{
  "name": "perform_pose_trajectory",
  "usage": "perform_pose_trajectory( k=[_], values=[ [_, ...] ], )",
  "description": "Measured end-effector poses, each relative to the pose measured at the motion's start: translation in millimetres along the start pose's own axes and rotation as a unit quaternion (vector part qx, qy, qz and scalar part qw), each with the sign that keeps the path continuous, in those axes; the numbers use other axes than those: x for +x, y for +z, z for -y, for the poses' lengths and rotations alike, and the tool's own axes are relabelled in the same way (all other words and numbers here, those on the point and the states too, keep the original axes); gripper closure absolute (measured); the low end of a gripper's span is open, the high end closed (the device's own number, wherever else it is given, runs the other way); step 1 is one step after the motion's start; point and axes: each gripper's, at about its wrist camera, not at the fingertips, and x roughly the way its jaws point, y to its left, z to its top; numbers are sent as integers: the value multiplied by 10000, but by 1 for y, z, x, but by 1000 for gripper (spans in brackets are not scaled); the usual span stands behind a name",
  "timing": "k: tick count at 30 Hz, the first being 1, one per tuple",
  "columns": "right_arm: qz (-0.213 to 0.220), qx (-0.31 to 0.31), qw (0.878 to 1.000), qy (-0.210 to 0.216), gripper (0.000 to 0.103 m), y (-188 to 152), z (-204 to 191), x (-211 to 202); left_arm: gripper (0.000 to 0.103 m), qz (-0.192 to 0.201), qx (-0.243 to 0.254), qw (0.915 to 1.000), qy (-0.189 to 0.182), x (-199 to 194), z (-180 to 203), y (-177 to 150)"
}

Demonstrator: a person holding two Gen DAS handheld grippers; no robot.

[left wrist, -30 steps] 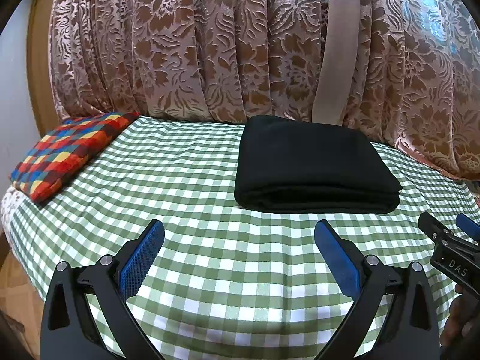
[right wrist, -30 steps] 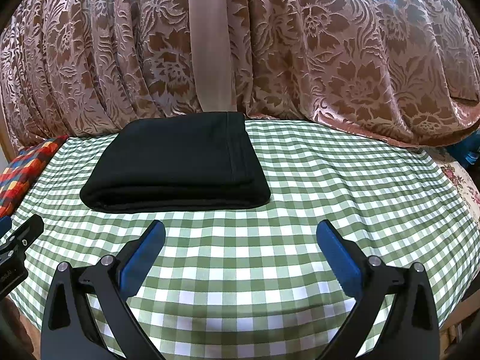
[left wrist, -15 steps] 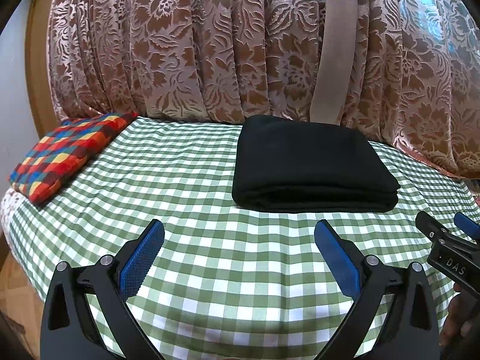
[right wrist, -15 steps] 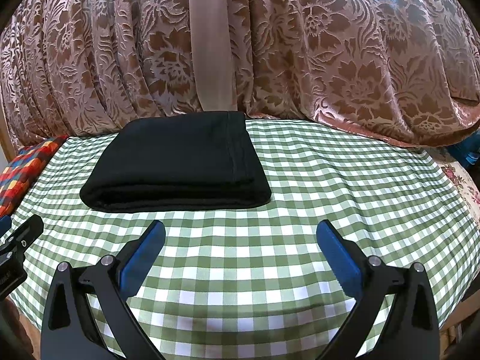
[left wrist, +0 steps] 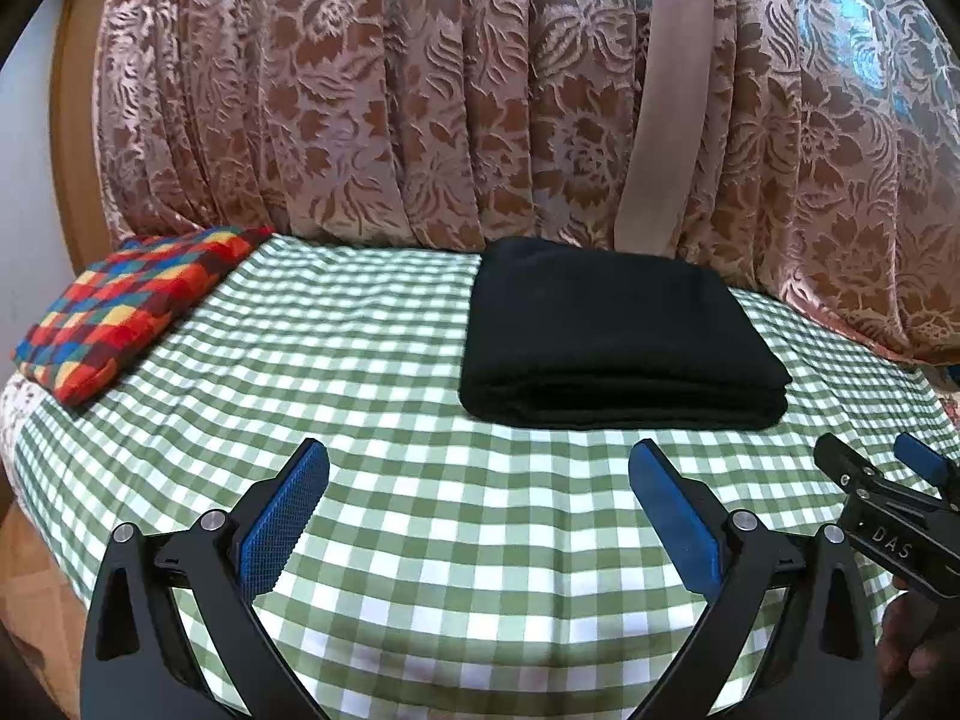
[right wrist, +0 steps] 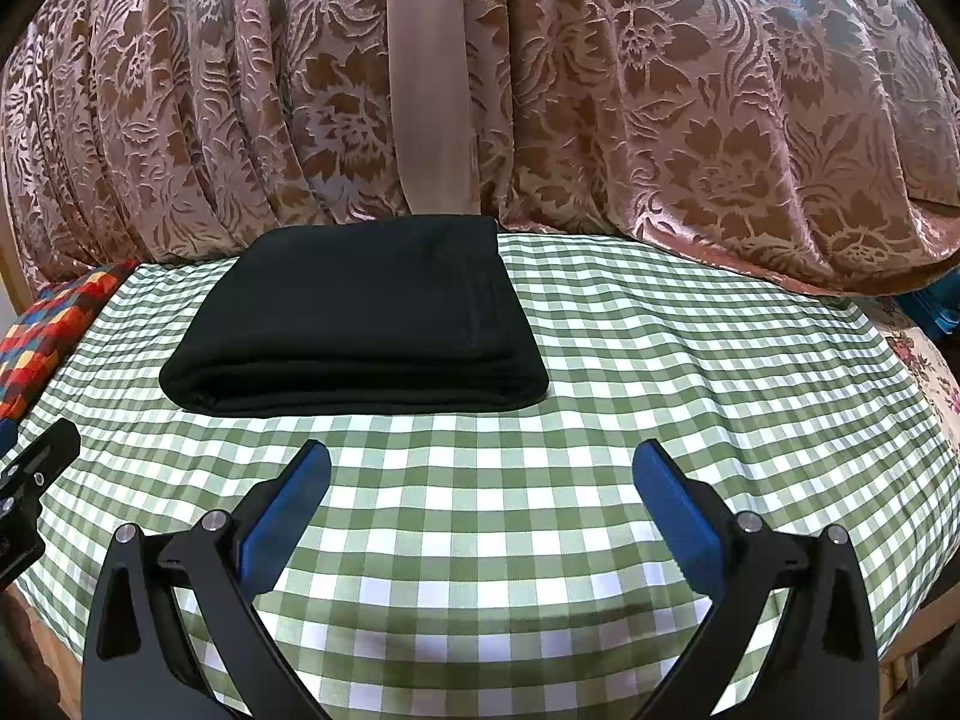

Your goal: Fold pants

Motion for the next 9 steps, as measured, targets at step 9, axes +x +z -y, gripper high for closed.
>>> perform_pose_trajectory(
  k=[9],
  values=[
    [-113, 60, 9999, 13, 2, -3, 10, 5, 4, -253, -23, 9996, -104, 11, -1, -4]
  ],
)
